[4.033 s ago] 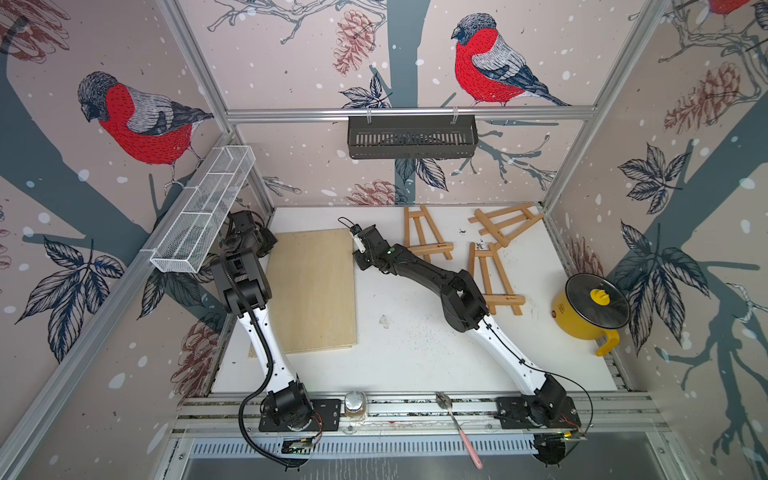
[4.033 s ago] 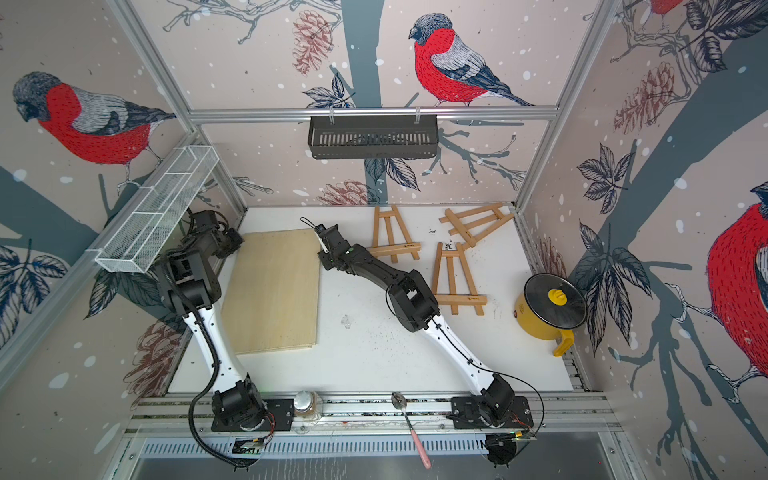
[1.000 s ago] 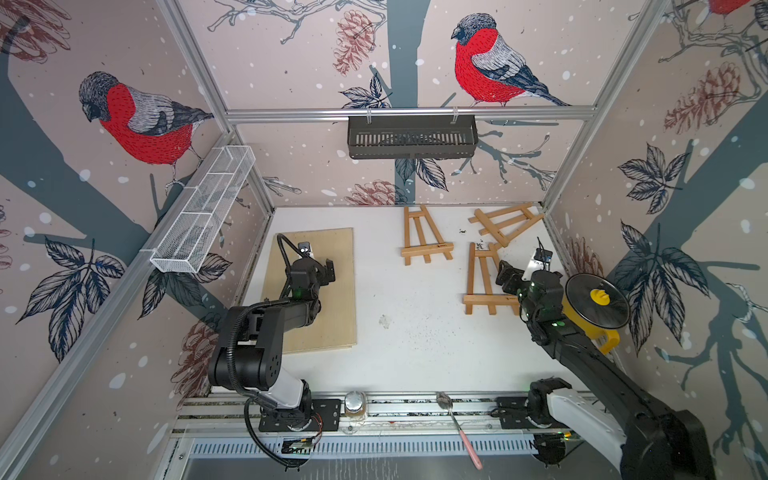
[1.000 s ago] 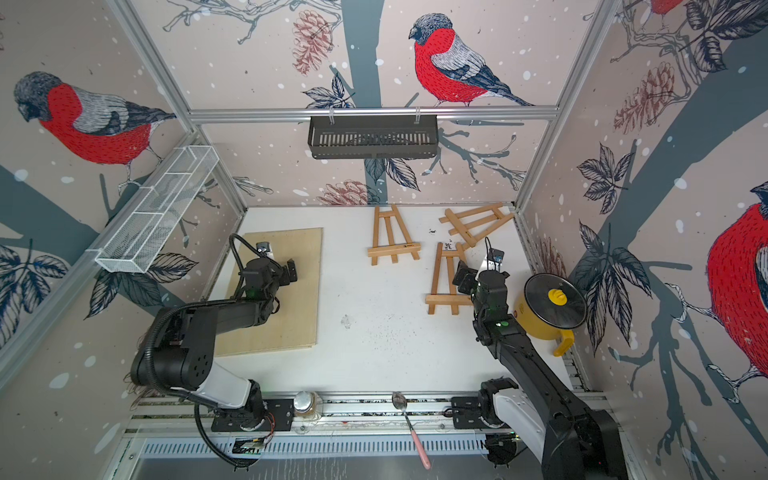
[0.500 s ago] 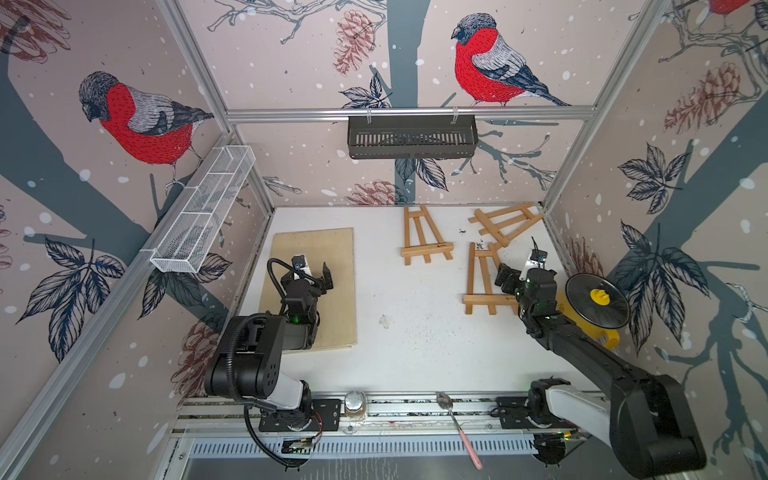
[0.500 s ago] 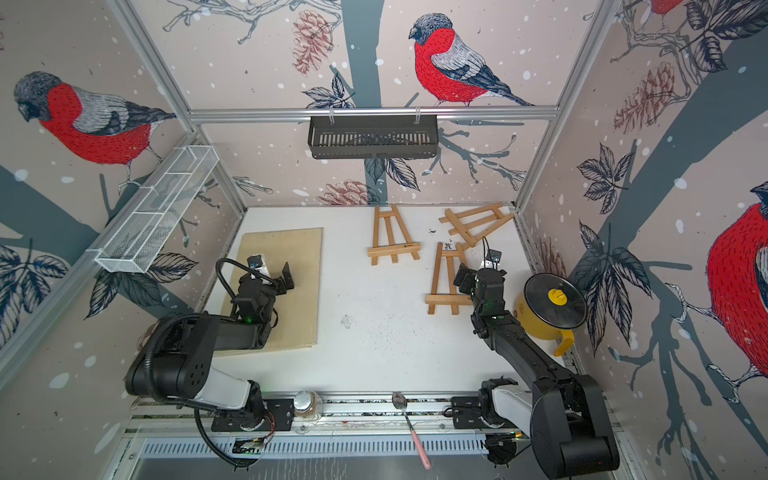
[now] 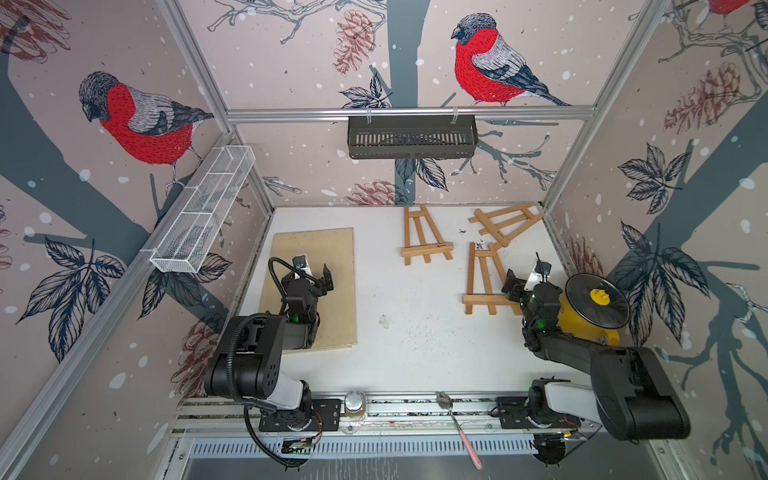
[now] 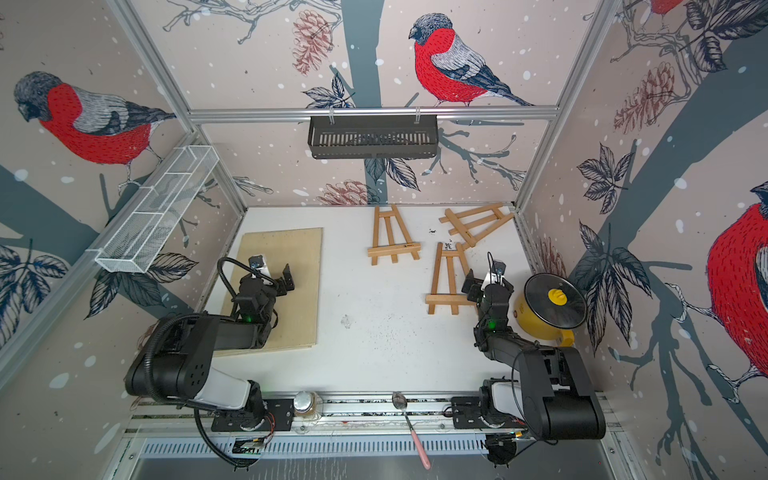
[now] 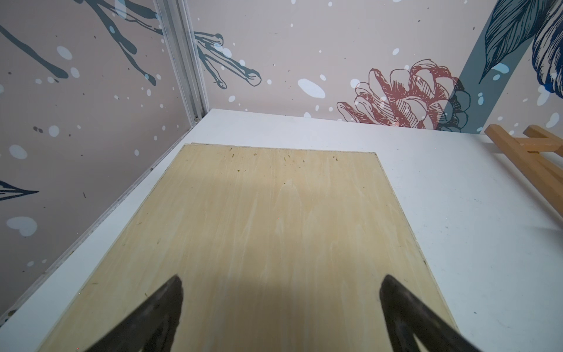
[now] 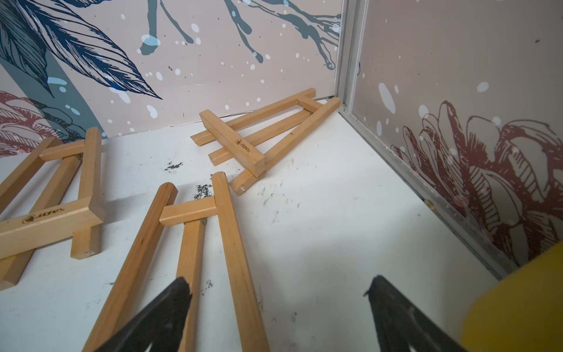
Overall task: Disassemble the easel
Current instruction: Reset both arms
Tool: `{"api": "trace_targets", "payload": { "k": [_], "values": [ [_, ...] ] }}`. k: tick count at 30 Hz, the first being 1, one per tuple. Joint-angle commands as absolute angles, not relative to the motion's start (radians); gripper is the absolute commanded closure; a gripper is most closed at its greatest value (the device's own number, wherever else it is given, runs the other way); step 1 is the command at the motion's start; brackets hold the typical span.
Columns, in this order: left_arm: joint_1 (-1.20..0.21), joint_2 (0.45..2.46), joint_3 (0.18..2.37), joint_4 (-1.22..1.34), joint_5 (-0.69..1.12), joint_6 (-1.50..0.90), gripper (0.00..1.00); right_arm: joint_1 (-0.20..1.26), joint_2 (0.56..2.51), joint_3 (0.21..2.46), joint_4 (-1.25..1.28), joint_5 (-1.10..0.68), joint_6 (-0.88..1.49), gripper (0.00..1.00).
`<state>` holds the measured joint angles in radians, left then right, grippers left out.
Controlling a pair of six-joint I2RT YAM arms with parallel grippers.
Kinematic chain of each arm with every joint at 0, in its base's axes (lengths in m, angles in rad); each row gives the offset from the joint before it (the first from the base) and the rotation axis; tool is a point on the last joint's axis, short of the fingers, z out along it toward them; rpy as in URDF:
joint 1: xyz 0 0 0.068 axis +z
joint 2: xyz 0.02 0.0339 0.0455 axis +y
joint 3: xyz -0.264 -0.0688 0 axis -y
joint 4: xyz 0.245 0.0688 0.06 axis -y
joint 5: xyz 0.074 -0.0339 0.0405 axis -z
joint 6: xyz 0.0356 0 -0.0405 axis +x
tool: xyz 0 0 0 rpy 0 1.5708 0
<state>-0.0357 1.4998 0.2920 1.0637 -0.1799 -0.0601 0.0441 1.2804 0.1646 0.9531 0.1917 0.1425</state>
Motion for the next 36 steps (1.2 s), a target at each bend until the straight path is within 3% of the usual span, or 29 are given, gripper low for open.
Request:
{"api": "trace_targets", "payload": {
  "k": [1, 10, 14, 36],
  "values": [
    [-0.035, 1.496, 0.296, 1.081, -0.172, -0.049, 0.01, 0.038, 1.303, 0.120, 1.249, 0.192, 0.068, 0.06],
    [-0.036, 1.496, 0.297, 1.080, -0.171, -0.049, 0.01, 0.074, 1.531, 0.149, 1.418, 0.169, 0.002, 0.04],
    [-0.035, 1.496, 0.298, 1.080, -0.171, -0.049, 0.01, 0.011, 1.513, 0.247, 1.186, 0.111, 0.078, 0.03],
    [-0.035, 1.497, 0.296, 1.078, -0.171, -0.049, 0.01, 0.018, 1.501, 0.238, 1.191, 0.132, 0.066, 0.01]
  ]
}}
